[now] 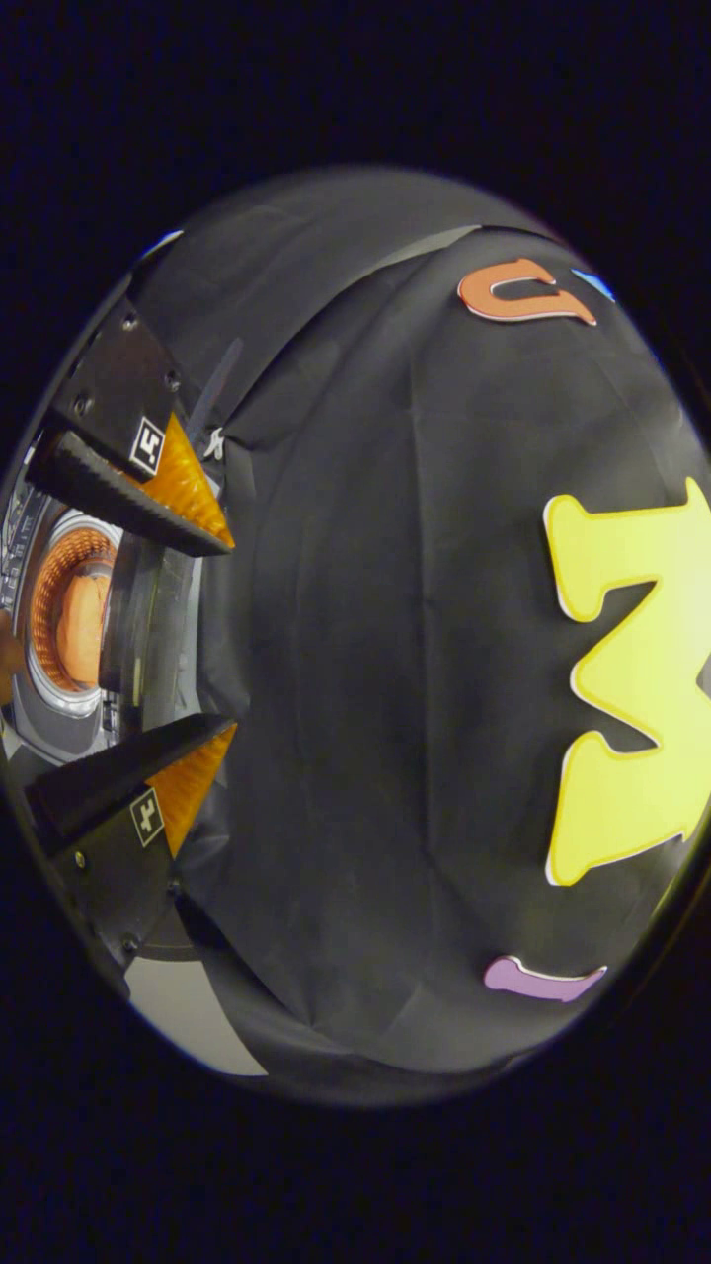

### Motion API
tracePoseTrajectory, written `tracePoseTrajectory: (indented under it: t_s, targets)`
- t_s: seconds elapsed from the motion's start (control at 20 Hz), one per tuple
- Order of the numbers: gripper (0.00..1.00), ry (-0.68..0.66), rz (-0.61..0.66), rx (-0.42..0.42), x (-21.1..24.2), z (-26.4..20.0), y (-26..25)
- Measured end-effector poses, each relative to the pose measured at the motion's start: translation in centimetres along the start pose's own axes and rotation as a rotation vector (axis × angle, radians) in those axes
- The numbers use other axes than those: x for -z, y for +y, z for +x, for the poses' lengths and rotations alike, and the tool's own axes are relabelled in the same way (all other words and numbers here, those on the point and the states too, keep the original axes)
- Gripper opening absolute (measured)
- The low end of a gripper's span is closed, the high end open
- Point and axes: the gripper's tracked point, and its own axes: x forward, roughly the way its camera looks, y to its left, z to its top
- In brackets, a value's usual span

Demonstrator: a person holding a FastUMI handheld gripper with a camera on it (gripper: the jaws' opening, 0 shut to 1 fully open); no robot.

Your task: Put the clothes into the washing machine and then close the washing machine lid.

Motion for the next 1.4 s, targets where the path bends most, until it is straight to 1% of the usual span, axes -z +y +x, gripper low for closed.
tracePoseTrajectory:
  t_s: [0.35,0.6,0.65,0.9,1.05,1.4]
  targets:
    - [1.00,0.049,0.040,0.013,0.4,4.2,-0.5]
    - [1.00,0.073,0.064,-0.010,0.5,5.8,0.2]
    - [1.00,0.080,0.077,-0.029,0.6,5.7,0.7]
    - [1.00,0.085,0.070,-0.035,1.0,5.3,0.8]
    - [1.00,0.076,0.067,-0.034,1.4,5.2,0.8]
    - [1.00,0.066,0.062,-0.011,3.1,3.2,1.0]
